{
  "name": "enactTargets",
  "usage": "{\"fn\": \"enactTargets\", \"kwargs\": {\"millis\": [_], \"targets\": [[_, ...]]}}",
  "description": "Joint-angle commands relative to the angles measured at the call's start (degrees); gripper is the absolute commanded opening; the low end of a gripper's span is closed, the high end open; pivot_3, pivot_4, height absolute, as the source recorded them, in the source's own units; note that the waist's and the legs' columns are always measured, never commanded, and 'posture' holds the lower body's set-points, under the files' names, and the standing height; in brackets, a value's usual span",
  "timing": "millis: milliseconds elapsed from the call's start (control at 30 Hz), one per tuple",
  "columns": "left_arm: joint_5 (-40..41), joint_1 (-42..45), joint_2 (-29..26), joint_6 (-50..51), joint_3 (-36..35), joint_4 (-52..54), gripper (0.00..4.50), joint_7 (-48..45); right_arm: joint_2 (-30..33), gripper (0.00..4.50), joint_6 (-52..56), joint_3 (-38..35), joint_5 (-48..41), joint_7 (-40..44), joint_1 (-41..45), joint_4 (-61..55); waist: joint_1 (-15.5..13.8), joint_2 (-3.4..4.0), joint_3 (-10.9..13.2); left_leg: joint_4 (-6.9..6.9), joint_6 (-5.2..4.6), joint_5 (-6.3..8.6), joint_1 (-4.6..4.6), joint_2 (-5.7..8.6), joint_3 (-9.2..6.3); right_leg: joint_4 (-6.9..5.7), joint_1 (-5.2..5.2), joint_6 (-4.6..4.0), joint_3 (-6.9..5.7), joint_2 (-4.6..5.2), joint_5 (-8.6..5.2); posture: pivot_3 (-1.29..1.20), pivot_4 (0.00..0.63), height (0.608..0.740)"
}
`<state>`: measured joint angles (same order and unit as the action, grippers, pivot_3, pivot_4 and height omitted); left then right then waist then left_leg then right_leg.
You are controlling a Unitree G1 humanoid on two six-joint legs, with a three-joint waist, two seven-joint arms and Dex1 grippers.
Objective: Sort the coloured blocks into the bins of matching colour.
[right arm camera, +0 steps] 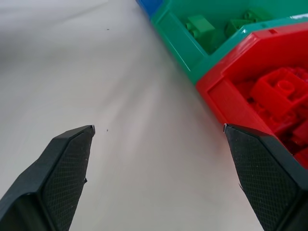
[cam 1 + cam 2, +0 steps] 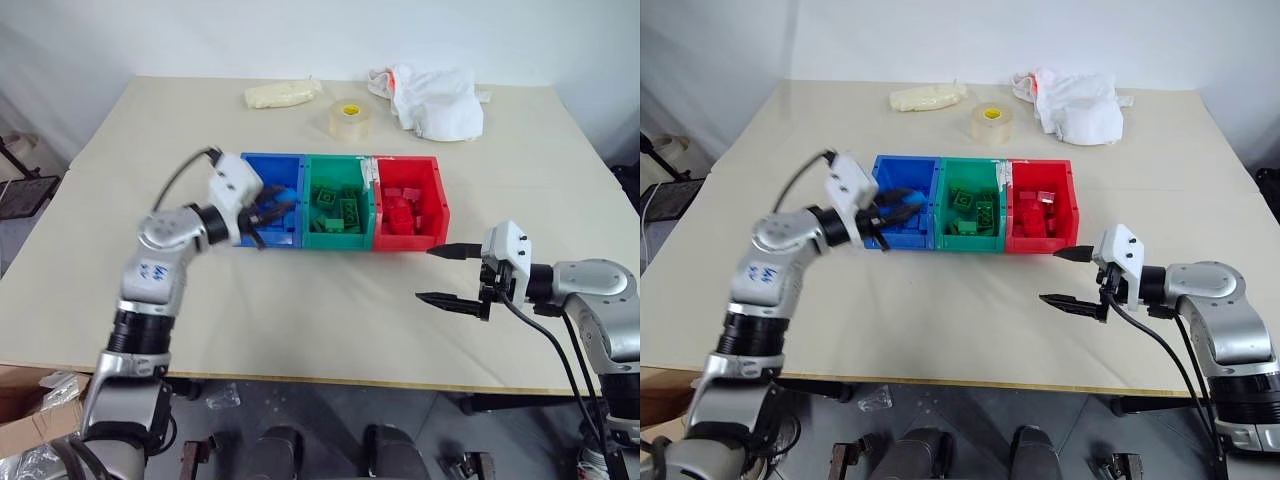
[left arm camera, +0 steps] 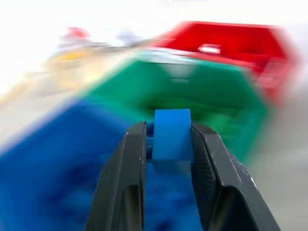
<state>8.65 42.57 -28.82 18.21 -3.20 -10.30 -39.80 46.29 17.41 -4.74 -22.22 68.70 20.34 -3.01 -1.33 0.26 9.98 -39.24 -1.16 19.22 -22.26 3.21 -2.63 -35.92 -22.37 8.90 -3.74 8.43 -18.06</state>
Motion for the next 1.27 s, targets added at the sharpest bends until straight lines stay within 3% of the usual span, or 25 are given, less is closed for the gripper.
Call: {"fn": "enactTargets", "kwargs": {"millis": [33, 367, 533, 900, 1100, 1267], "targets": [[-0.8, 0.9, -0.3, -2.1, 0.3, -3.2, 1.6, 0.6, 0.1, 4.5, -1.2, -0.2, -0.7, 0.6, 1.7, -0.2, 0.0, -0.01, 0.0, 0.02, 0.0, 0.0, 0.0, 0.0, 0.0, 0.0, 0.0, 0.0, 0.0, 0.01, 0.0, 0.0, 0.15, 0.74], [2.9, 0.0, -0.5, -2.8, -0.3, -2.4, 4.49, -4.3, -0.1, 4.5, -2.1, 0.6, -0.6, 1.2, 2.8, 0.9, 0.1, -0.1, 0.1, 0.03, 0.0, 0.0, -0.03, 0.0, -0.01, 0.0, -0.04, 0.01, -0.03, 0.01, 0.0, 0.0, 0.15, 0.74], [7.5, -4.3, -4.1, -5.1, -4.2, 1.0, 4.49, -9.2, 0.4, 4.5, -2.7, 0.6, -0.5, 2.3, 3.2, 2.2, 0.7, -0.1, 0.1, 0.06, 0.0, 0.0, -0.02, -0.03, 0.0, 0.0, -0.07, 0.0, -0.03, 0.0, 0.0, 0.0, 0.15, 0.74], [18.0, -29.9, -18.2, -0.9, -16.0, 10.1, 4.49, -23.9, 3.6, 4.5, -7.3, 1.2, 1.4, 9.2, 7.0, 13.7, 1.5, -0.1, 0.1, 0.13, 0.0, 0.0, 0.0, -0.26, 0.0, 0.05, -0.05, 0.0, 0.03, 0.06, 0.0, 0.0, 0.15, 0.74], [18.3, -35.5, -19.4, -5.7, -21.8, 7.7, 4.49, -24.3, 4.3, 4.5, -10.1, 1.4, 3.0, 11.0, 9.0, 19.2, 1.3, -0.1, 0.1, 0.08, 0.0, 0.0, 0.0, -0.25, -0.07, 0.09, 0.01, -0.01, 0.0, 0.07, 0.0, 0.0, 0.15, 0.74], [18.7, -35.3, -18.9, -6.1, -22.3, 7.5, 4.49, -23.9, 3.4, 4.5, -10.4, 1.6, 3.5, 10.4, 9.8, 19.9, 1.5, -0.1, 0.1, 0.11, 0.0, 0.0, 0.0, -0.27, -0.01, 0.07, -0.03, -0.01, 0.01, 0.07, 0.0, 0.0, 0.15, 0.74]]}}
